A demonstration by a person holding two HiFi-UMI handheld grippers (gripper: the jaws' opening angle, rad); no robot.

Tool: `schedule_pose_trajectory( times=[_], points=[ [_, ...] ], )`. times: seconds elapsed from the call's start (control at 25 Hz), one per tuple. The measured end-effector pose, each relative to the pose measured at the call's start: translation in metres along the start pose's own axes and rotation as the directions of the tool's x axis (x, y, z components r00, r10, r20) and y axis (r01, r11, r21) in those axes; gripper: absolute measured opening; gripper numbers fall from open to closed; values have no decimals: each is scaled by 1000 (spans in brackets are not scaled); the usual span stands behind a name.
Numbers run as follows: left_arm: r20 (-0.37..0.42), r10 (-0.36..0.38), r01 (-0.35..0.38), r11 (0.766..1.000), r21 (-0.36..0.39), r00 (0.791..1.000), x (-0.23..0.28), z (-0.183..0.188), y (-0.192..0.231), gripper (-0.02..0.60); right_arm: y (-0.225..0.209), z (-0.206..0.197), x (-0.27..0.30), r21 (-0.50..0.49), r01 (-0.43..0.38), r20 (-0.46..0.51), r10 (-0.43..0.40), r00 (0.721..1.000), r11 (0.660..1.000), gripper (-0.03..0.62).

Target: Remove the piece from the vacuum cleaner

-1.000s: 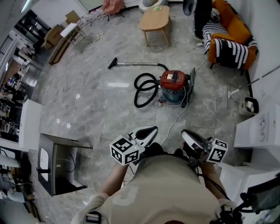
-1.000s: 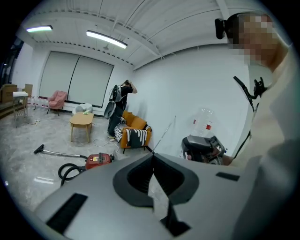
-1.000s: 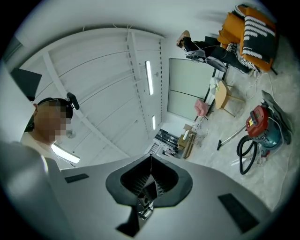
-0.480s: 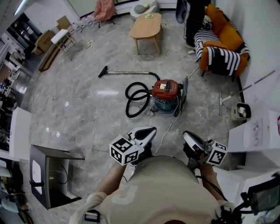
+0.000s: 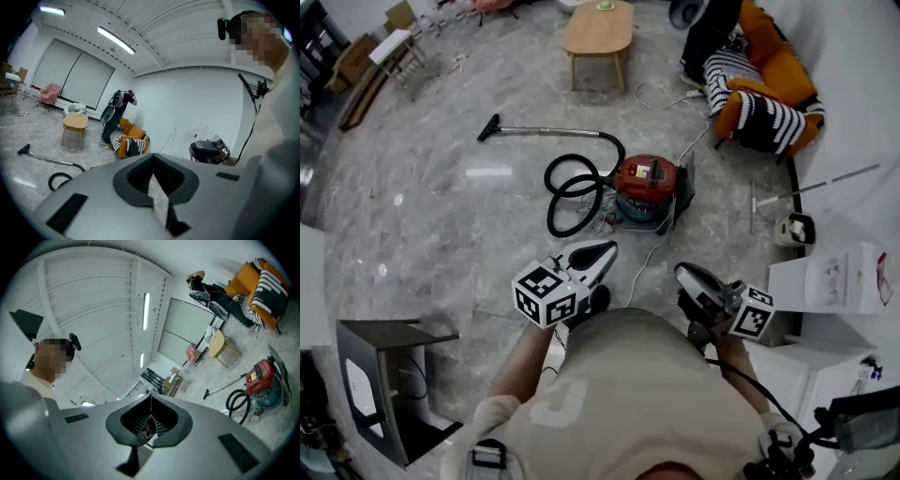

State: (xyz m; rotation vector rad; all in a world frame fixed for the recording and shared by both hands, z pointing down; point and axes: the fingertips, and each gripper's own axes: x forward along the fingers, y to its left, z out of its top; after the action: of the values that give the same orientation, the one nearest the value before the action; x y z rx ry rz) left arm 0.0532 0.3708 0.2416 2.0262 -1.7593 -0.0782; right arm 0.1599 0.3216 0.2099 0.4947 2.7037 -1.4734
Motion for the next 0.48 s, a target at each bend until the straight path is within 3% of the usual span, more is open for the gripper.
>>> schedule_pose_trajectory(
  times=[0.2,0.48],
  points=[
    [-10,-72,72,997,-5,997,-19,10,42,3,-2,-5,47,-8,61,37,-61,997,998,3],
    [-24,-184,185,982,23,983,-13,22,66,3,-9,0,75,-11,118,117,-116,986,993,3]
  ],
)
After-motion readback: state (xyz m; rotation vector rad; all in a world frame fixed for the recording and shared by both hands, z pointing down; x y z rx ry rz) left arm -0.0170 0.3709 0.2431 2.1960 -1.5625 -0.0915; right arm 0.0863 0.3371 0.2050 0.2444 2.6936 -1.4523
